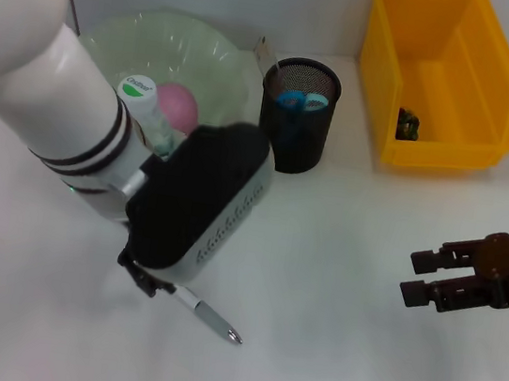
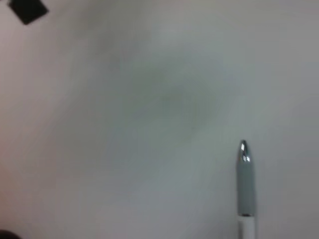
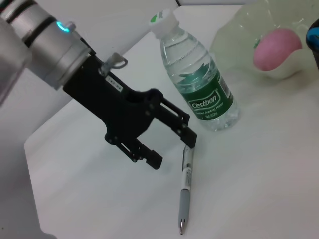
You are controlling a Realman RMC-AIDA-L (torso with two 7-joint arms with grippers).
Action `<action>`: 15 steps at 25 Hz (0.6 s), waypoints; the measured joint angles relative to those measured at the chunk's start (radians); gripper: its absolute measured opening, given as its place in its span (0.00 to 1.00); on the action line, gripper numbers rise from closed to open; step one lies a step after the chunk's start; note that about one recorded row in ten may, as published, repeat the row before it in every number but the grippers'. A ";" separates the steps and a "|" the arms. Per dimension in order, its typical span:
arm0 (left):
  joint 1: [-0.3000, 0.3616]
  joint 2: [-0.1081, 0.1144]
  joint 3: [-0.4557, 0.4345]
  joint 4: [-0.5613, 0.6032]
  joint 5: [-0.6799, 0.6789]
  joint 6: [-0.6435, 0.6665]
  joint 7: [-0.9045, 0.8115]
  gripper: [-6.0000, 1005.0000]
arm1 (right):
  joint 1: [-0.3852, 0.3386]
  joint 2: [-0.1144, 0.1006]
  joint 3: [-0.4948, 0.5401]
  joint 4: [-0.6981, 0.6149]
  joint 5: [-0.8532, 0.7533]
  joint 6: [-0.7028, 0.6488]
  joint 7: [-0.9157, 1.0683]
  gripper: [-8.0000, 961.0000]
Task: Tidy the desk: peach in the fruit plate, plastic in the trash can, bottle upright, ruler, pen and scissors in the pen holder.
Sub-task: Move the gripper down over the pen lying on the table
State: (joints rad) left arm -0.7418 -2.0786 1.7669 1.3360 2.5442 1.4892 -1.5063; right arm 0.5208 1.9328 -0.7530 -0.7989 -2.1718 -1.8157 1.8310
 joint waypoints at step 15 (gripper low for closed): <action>-0.110 -0.002 0.073 -0.163 0.001 -0.022 0.012 0.78 | 0.037 0.001 -0.005 0.041 -0.037 0.029 -0.020 0.79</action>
State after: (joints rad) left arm -0.8516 -2.0801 1.8404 1.1731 2.5454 1.4676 -1.4948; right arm 0.5575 1.9342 -0.7579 -0.7574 -2.2090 -1.7863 1.8108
